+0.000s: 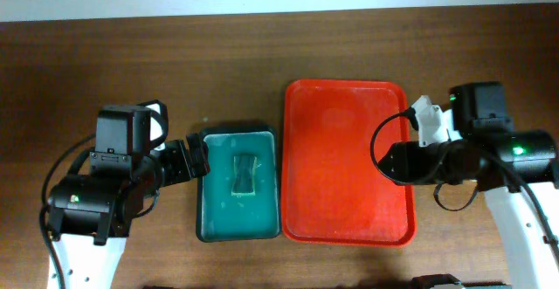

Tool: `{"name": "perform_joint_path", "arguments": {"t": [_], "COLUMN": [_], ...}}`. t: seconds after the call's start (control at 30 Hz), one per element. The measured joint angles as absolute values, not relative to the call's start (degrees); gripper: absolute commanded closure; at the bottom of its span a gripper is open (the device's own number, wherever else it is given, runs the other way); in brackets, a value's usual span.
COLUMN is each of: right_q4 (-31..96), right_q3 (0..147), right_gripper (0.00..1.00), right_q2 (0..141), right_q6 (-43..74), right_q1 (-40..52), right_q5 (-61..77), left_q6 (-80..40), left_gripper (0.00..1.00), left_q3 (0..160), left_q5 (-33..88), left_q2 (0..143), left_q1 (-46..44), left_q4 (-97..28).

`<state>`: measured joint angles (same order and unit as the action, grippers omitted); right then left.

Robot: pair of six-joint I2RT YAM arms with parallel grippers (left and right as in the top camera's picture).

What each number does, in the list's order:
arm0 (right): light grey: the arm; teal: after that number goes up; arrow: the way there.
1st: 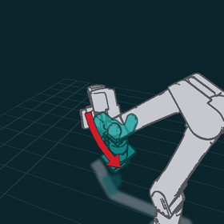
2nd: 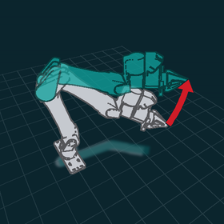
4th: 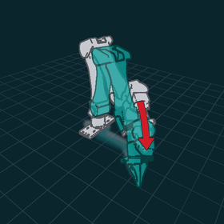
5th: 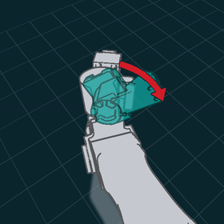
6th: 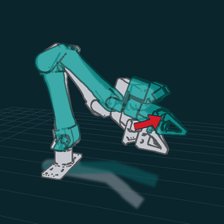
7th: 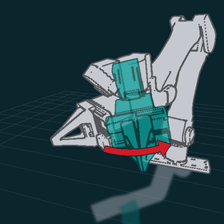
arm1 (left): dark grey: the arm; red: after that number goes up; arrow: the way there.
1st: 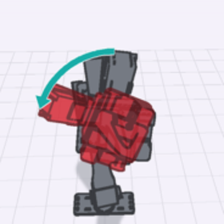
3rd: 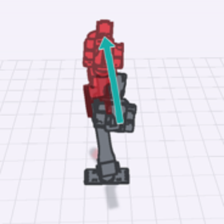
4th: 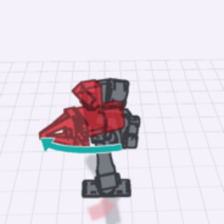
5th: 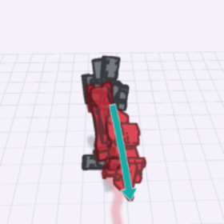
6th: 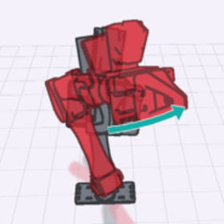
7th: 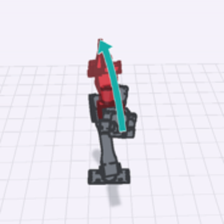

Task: Clean dirty plates on tray and stack at the side

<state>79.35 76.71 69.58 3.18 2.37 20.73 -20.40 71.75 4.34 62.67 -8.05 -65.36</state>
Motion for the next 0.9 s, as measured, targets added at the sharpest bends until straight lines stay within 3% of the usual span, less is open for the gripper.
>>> {"name": "perform_joint_path", "arguments": {"t": [0.17, 0.37, 0.43, 0.57, 0.6, 0.73, 0.9], "right_q4": [76.8, 65.1, 64.6, 58.1, 55.9, 51.5, 49.6], "right_q3": [67.5, 55.7, 55.1, 50.9, 49.3, 45.9, 45.9], "right_gripper": [0.44, 0.46, 0.53, 0.54, 0.64, 0.84, 0.84], "right_q2": [73.2, 88.8, 91.4, 93.0, 93.0, 93.1, 92.4], "right_q6": [11.1, 7.7, 7.0, 7.4, 7.5, 7.8, 7.5], "right_q1": [1.6, -12.4, -14.5, -15.4, -15.4, -15.4, -15.2], "right_q5": [9.6, 11.7, 12.1, 9.8, 9.5, 9.2, 5.9], "left_q6": [-20.4, -20.4, -20.4, -20.4, -20.4, -20.4, -20.4], "left_gripper": [0.01, 0.01, 0.01, 0.01, 0.01, 0.01, 0.00], "left_q3": [71.7, 71.7, 71.7, 71.7, 71.7, 71.7, 71.7], "left_q5": [4.3, 4.3, 4.3, 4.3, 4.3, 4.3, 4.3], "left_q2": [62.7, 62.7, 62.7, 62.7, 62.7, 62.7, 62.7], "left_q1": [-8.1, -8.1, -8.1, -8.1, -8.1, -8.1, -8.1], "left_q4": [-65.3, -65.4, -65.4, -65.3, -65.3, -65.4, -65.4]}}
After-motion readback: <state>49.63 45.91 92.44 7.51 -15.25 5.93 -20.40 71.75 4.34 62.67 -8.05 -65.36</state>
